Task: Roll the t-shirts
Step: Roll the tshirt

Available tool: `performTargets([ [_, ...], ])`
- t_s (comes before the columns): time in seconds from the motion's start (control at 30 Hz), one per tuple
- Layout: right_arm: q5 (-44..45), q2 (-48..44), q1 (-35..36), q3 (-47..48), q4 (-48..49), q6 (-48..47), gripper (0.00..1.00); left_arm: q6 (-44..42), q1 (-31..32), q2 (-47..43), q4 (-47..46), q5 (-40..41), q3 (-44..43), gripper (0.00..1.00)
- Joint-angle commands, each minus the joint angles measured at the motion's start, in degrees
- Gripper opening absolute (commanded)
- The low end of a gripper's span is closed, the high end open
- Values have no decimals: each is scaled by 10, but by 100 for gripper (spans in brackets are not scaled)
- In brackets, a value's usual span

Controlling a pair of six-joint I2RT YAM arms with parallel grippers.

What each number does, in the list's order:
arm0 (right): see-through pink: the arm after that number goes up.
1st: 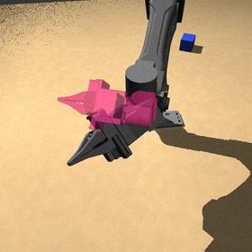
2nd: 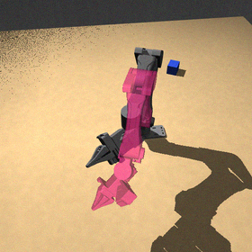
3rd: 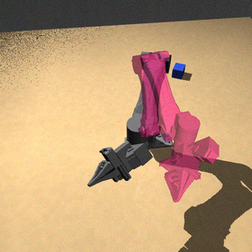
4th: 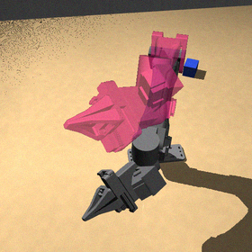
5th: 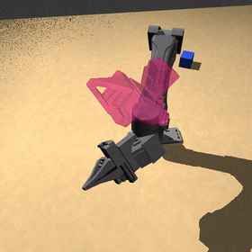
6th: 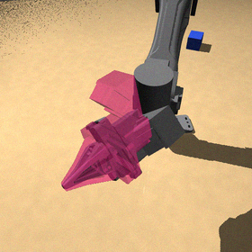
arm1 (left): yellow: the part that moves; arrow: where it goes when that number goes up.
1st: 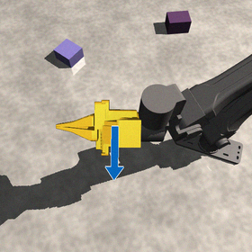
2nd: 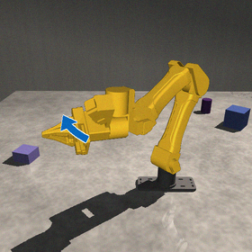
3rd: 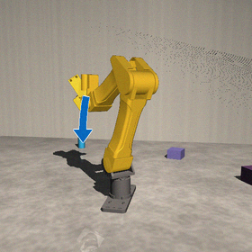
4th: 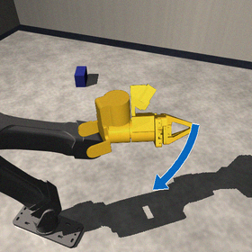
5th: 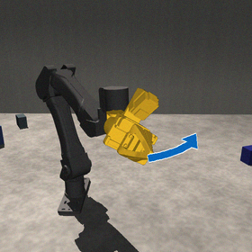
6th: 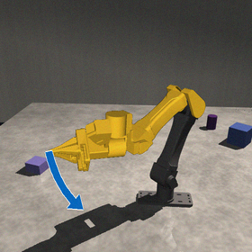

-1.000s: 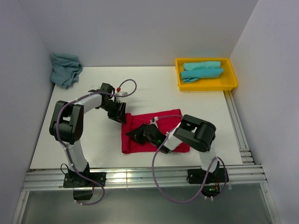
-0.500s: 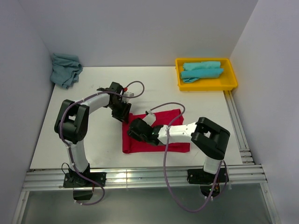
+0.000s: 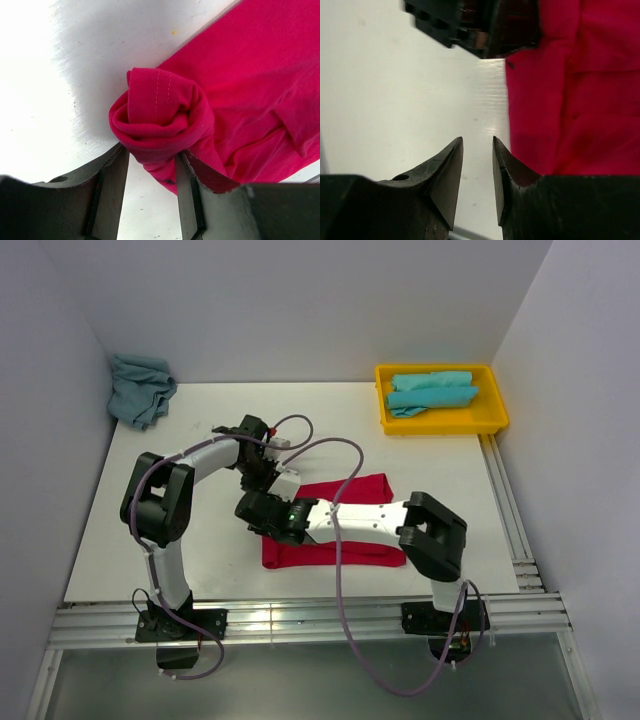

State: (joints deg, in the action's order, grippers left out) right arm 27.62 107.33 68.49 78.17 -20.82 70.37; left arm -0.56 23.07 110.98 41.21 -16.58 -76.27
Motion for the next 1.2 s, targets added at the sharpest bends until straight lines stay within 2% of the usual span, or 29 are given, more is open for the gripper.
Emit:
performTargets([
  [0.0, 21, 47, 1, 33, -74, -15, 38, 1, 6, 14, -13, 27, -12, 46],
  [0.13, 38, 68, 10, 54, -128, 7, 40, 0, 6, 14, -12, 28, -14, 46],
  [0.4, 43, 70, 35, 37, -163, 39, 45, 0, 7, 19, -9, 23, -22, 48],
  [0.87, 9, 120, 58, 70, -221, 18, 56, -1, 8, 29, -5, 17, -32, 49],
  [1.17, -23, 183, 60, 121, -265, 6, 56, -11, 9, 15, 0, 0, -41, 59],
])
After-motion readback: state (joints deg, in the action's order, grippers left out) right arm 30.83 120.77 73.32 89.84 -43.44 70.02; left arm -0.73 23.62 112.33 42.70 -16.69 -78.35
